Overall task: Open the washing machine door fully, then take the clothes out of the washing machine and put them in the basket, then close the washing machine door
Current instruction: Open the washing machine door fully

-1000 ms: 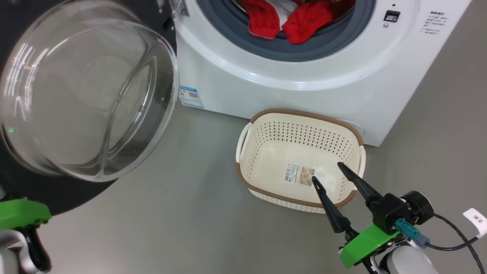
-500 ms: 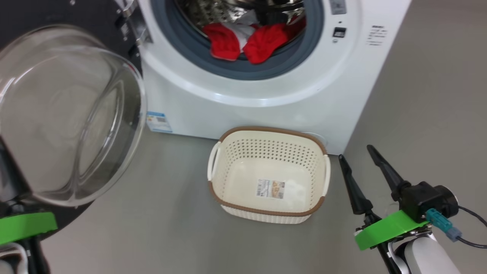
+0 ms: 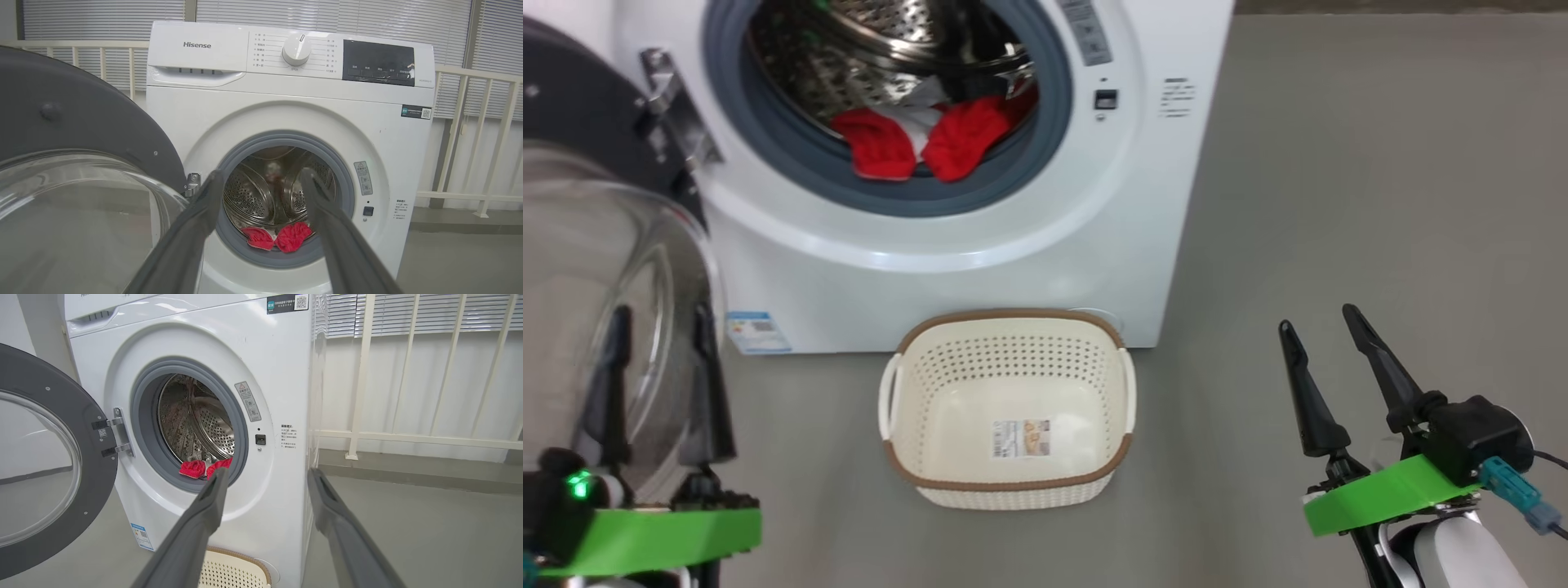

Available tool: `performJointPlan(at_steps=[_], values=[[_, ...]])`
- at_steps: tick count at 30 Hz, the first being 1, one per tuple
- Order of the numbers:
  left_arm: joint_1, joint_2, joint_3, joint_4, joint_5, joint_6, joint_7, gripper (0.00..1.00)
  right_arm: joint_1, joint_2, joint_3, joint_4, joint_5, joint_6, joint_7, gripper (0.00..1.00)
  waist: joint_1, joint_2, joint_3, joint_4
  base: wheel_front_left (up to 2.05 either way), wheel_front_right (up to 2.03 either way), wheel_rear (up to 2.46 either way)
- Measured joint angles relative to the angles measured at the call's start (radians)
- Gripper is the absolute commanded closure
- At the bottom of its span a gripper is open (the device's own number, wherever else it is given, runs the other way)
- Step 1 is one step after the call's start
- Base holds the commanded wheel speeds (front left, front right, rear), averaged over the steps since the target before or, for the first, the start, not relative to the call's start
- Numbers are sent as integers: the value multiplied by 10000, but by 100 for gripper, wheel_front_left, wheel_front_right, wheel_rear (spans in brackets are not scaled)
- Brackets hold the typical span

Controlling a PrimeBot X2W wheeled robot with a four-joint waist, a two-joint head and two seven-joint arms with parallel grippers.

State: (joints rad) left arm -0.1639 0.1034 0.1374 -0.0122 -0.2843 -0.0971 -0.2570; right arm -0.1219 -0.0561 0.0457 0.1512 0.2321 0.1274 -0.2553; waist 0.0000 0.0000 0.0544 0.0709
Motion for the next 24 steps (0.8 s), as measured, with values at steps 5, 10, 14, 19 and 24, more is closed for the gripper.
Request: performJointPlan(at_steps=[5,10,14,19,24], values=[[284,29,-345,353,4,-104,0,0,275,10,159,-249,581,0,0,0,0,0,-130,-616,0,0,0],[708,54,-535,642,215,-167,2,0,508,-102,606,-253,575,0,0,0,0,0,-292,-1140,0,0,0],[1163,-4,-704,815,397,-176,2,0,674,-228,635,-276,575,0,0,0,0,0,-450,-1433,0,0,0],[1639,-36,-711,951,535,-176,2,0,806,-324,746,-336,637,0,0,0,0,0,-628,-1643,0,0,0],[2150,-148,-736,1026,815,-173,2,0,928,-545,782,-408,761,0,0,0,0,0,-850,-1851,0,0,0]])
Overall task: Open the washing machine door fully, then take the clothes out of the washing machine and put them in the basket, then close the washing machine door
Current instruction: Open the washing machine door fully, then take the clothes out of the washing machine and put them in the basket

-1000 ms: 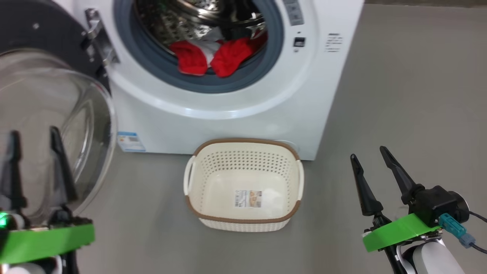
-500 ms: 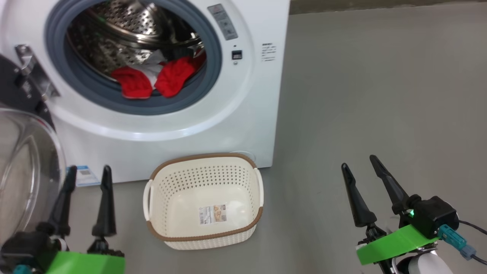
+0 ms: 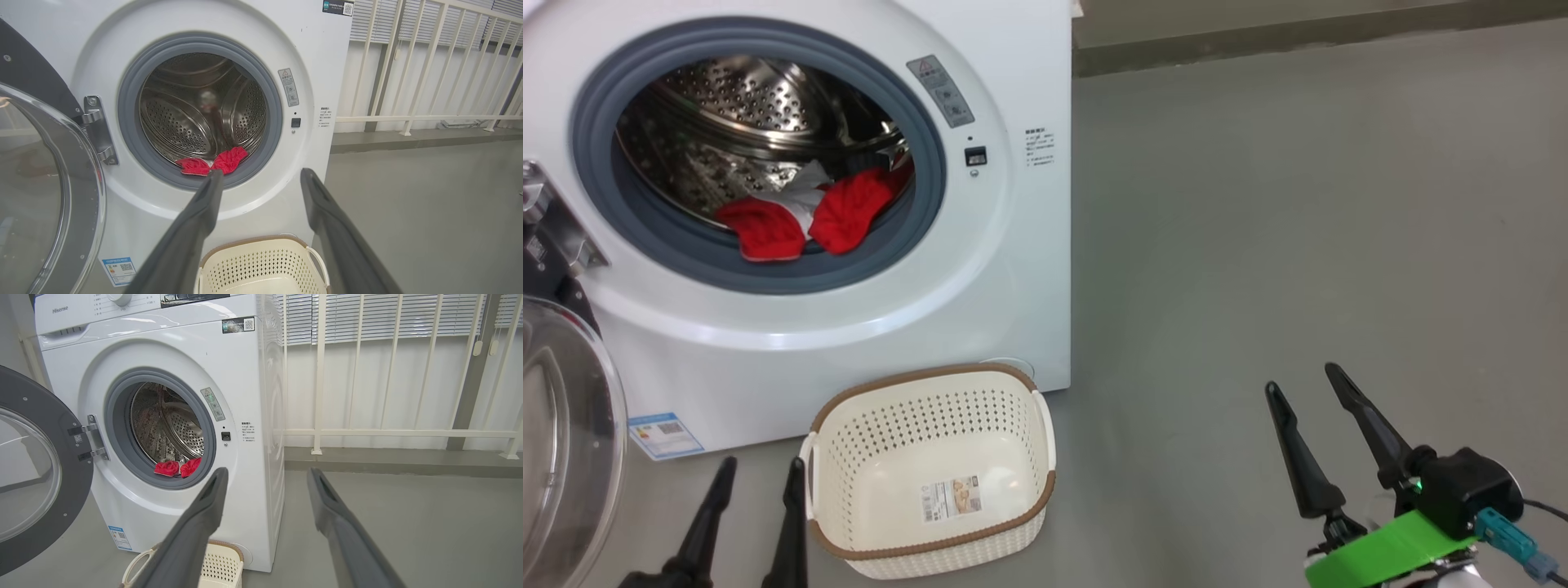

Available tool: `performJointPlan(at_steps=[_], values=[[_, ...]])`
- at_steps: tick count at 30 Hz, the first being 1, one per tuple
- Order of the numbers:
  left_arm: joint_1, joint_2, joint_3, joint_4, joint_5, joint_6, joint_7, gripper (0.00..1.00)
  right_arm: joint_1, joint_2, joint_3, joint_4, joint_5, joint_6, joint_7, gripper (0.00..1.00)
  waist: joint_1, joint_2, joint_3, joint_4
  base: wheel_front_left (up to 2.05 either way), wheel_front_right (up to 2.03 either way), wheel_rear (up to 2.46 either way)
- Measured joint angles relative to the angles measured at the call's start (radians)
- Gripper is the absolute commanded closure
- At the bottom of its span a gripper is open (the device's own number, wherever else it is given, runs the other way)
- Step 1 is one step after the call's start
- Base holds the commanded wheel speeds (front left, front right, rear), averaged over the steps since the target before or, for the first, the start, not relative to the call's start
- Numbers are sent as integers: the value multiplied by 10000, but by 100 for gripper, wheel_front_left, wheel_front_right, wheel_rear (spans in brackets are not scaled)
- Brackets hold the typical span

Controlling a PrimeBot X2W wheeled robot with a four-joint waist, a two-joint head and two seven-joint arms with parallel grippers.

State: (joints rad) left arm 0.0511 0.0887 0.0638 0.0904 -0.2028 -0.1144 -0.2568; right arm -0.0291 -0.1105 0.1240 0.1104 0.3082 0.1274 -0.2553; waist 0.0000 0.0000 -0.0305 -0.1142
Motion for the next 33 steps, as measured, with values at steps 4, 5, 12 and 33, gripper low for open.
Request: performJointPlan(at_steps=[4,5,12,33], values=[[183,-98,-61,-21,59,0,0,0,360,-132,-71,-56,2,0,0,0,0,0,-133,-80,0,0,0],[234,-111,-65,-63,54,0,0,0,433,-132,-100,-92,0,0,0,0,0,0,-155,-89,0,0,0],[686,-261,40,-462,4,31,0,0,793,-127,-247,-255,0,0,0,0,0,0,-263,-84,0,0,0],[980,-309,-23,-548,307,272,2,0,924,-125,-451,-355,-4,0,0,0,0,0,-450,136,20,-20,0]])
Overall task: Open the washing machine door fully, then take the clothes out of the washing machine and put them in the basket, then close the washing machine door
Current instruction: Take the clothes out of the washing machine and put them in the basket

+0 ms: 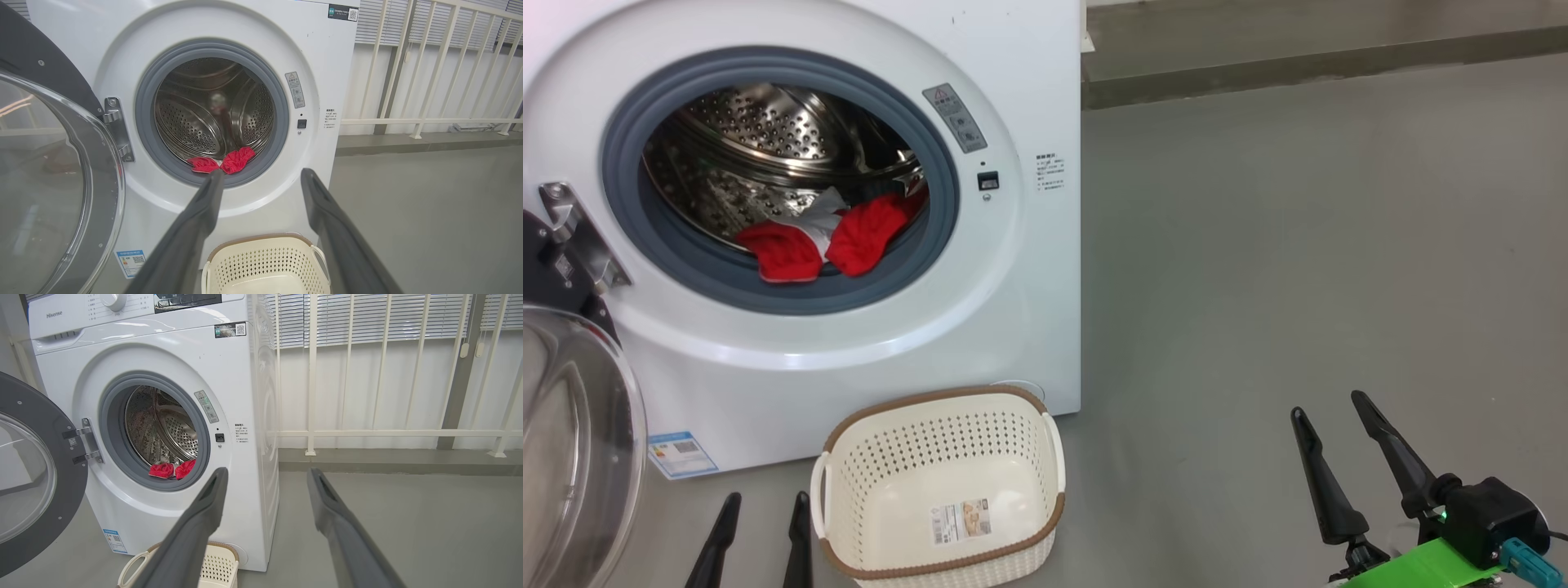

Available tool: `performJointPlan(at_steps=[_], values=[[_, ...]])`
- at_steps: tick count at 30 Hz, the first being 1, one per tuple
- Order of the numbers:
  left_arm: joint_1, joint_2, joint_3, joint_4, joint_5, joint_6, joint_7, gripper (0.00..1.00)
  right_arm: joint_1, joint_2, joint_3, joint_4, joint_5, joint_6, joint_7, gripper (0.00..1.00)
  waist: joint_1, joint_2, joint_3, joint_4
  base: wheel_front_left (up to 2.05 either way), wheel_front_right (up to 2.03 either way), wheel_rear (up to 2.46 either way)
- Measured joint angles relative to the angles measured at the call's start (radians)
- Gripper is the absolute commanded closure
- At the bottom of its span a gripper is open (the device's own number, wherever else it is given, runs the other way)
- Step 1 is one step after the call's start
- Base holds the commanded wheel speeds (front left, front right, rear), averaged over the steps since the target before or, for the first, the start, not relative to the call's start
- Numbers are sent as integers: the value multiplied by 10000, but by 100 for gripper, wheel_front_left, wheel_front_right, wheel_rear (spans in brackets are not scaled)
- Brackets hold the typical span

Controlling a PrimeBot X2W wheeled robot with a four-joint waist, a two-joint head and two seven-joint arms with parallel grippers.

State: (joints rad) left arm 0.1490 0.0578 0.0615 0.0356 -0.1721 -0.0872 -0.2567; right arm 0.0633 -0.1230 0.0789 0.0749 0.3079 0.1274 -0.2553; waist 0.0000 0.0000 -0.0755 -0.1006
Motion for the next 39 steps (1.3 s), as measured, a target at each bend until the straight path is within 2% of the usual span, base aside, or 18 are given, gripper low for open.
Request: performJointPlan(at_steps=[18,39], values=[[0,19,-17,-449,-165,178,10,0,8,-35,33,140,0,0,0,0,0,0,33,33,155,-154,0],[-2,65,-38,-199,-330,163,10,0,8,-82,119,222,0,0,0,0,0,0,-58,138,11,-11,0]])
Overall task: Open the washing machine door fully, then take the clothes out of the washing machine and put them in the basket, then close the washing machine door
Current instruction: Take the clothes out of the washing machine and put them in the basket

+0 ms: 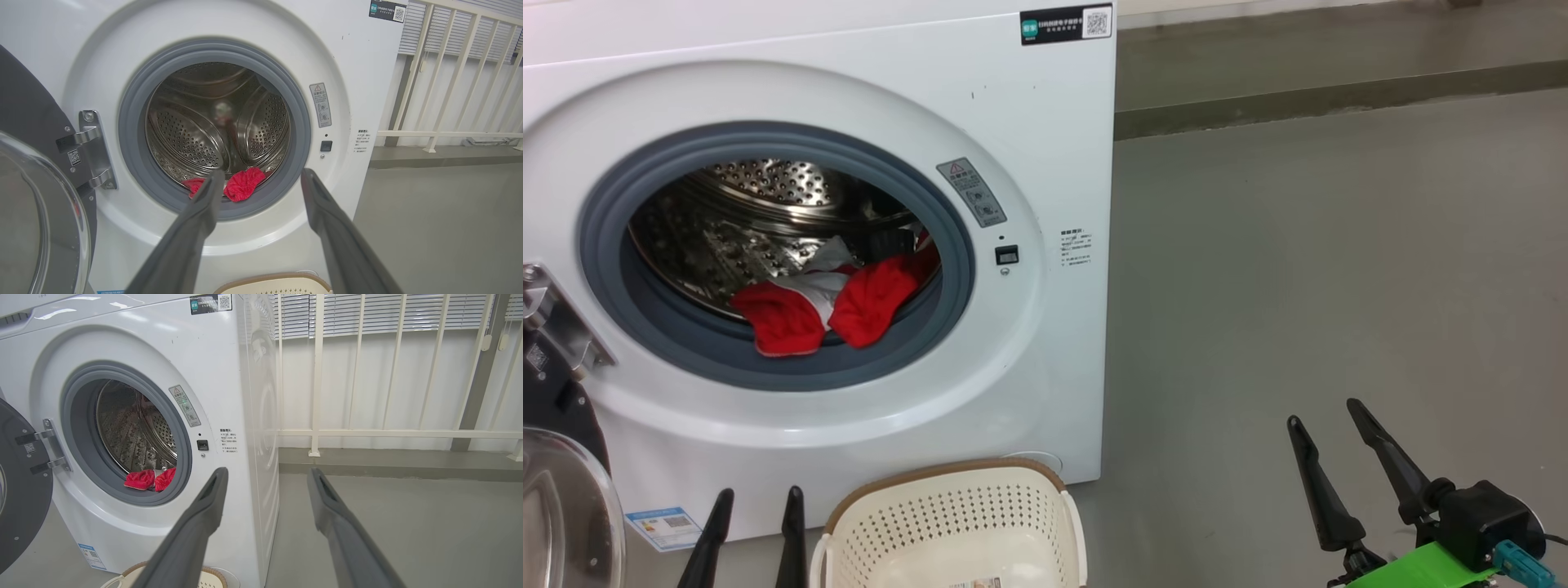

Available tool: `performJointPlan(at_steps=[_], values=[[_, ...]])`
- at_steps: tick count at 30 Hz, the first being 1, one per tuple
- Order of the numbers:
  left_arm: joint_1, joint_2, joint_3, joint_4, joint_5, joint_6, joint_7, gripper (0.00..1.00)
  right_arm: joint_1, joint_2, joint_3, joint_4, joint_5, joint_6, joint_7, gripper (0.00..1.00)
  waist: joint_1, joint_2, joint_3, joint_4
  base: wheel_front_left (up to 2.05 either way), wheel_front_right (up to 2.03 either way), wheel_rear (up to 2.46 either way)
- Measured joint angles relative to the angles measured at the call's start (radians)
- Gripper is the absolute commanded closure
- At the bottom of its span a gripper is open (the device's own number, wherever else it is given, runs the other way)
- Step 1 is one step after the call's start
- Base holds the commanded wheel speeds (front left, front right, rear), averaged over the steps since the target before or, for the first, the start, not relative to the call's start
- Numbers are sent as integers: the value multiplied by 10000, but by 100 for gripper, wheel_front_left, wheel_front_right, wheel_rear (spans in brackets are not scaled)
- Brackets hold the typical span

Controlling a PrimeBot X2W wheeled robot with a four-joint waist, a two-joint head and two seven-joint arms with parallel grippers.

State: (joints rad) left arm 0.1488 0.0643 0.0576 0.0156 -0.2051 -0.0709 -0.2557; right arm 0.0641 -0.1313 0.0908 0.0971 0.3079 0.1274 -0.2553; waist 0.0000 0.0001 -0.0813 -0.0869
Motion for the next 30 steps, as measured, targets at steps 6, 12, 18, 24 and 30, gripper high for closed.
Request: performJointPlan(at_steps=[6,12,18,24,30], values=[[-10,19,29,38,0,0,0,0,0,4,46,-2,0,0,0,0,0,0,36,35,0,0,0],[-40,31,17,155,-8,-15,0,0,0,19,42,4,0,0,0,0,0,0,81,117,0,0,0],[-390,23,-35,483,-94,-19,0,0,-5,17,-6,6,-13,0,0,0,0,0,187,283,0,0,0],[-1248,17,-199,903,-150,-19,-2,0,-17,10,17,-13,-42,0,0,0,0,0,421,507,0,0,0],[-2093,17,-314,1381,-136,15,4,0,-90,0,15,-44,-42,0,0,0,0,-1,763,636,0,0,0]])
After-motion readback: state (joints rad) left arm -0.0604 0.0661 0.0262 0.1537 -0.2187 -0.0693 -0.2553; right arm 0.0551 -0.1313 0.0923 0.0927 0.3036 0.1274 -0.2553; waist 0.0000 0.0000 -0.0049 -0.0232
